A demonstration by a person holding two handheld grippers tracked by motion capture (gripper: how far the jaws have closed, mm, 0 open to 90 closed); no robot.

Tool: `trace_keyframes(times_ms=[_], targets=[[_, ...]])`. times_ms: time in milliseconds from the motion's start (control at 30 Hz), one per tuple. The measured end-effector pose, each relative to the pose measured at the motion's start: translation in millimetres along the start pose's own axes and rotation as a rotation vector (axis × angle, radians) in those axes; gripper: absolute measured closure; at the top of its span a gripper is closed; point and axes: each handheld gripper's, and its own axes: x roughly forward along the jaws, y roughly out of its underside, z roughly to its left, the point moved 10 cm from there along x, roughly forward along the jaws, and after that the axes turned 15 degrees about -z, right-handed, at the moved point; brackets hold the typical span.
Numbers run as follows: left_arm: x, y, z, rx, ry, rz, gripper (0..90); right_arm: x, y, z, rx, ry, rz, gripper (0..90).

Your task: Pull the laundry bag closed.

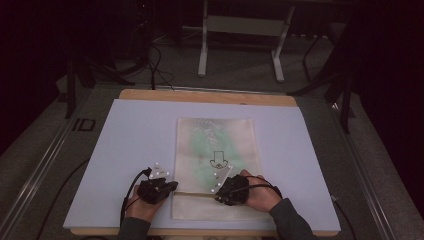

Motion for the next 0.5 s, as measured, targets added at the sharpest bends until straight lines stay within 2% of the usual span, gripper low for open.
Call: trace_keyframes(times_ms=[500], targets=[[0.0,0.0,-0.1,0.0,-0.001,0.0,89.5,-9.0,9.9,-0.8,0.004,0.005,0.01,82.1]])
